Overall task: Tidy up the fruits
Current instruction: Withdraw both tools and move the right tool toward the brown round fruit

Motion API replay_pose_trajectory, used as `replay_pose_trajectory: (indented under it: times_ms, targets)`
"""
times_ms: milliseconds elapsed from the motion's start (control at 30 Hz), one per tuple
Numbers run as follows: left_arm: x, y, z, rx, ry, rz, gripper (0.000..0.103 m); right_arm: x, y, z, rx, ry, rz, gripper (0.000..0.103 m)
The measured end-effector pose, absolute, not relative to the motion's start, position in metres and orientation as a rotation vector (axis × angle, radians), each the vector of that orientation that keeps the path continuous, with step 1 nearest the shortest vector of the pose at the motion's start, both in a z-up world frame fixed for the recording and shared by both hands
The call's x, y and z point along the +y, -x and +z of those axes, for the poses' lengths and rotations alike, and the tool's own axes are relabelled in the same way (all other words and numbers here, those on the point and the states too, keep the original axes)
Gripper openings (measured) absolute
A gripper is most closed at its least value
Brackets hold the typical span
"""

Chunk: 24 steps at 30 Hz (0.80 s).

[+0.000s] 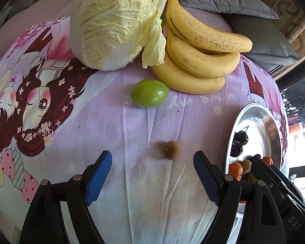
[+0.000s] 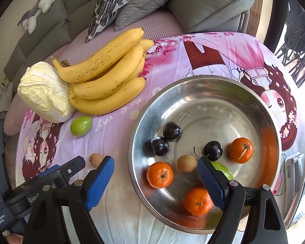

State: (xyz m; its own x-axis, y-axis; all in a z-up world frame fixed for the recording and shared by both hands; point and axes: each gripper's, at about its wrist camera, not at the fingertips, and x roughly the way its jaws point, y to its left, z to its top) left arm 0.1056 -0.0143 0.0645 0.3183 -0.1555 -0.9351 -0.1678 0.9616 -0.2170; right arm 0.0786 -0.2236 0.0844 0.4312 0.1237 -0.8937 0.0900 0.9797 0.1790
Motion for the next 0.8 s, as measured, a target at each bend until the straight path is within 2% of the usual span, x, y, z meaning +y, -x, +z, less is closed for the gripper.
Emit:
replay_pose_trajectory:
  times_ms: [400,567,800]
  targets:
    - [0.029,-0.091,0.071,1.262,0.324,0.132,0.083,-0.190,-0.084,0.090,1.098,-0.148,0.103,0.087]
    - [0.050,-0.081,0.088,1.200,0.341,0.165,0.083,-0.165,-0.085,0.097,1.067,-0.130,0.166,0.087]
    - [0.078,-0.086,0.074,1.204,0.387,0.229,0.083,-0.132,-0.093,0.091,1.064,-0.136,0.289,0.087]
